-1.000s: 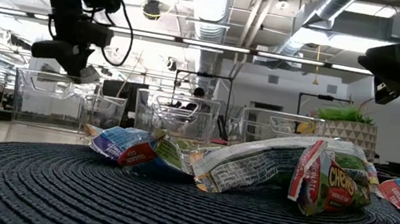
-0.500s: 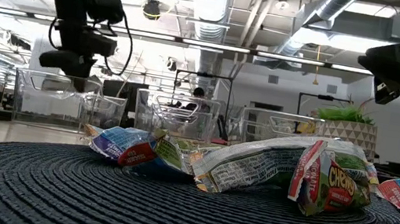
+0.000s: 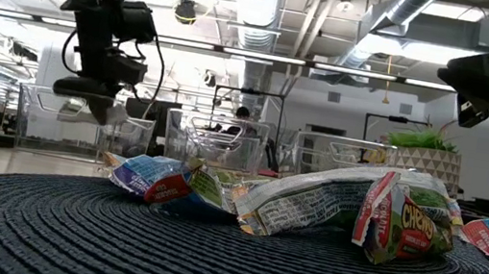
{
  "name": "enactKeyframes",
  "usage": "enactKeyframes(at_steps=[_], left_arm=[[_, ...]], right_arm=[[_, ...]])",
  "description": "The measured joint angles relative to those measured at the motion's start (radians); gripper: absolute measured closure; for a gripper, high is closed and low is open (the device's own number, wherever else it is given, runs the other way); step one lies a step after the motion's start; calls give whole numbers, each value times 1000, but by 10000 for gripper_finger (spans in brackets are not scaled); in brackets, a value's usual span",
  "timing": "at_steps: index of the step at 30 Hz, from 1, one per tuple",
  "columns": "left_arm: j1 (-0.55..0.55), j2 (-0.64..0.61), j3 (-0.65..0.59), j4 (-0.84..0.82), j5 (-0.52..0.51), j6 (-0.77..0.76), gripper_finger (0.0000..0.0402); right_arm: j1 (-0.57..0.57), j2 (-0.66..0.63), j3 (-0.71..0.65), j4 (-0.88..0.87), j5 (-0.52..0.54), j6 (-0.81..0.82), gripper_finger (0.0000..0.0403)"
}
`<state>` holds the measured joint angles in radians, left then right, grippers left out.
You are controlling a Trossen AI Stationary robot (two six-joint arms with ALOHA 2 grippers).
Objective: Pick and place Granola Bars by type
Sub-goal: Put the yellow granola bar into the left transparent bin
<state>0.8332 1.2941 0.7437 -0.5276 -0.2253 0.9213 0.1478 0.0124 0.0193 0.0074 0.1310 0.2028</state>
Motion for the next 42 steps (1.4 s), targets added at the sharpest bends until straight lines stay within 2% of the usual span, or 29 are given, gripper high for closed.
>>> enactKeyframes(at_steps=[6, 15, 27, 35, 42], left_arm=[[9, 31, 0, 73, -39, 1, 338], [25, 31, 0, 86, -60, 21, 337], [25, 31, 0, 86, -59, 20, 287], [25, 29, 0, 89, -68, 18, 283], [15, -64, 0, 97, -91, -25, 283]], right_arm=[[0, 0, 0, 0, 0, 0, 326], [0, 0, 0, 0, 0, 0, 326], [0, 0, 0, 0, 0, 0, 326], [0, 0, 0, 0, 0, 0, 326], [0, 0, 0, 0, 0, 0, 326]])
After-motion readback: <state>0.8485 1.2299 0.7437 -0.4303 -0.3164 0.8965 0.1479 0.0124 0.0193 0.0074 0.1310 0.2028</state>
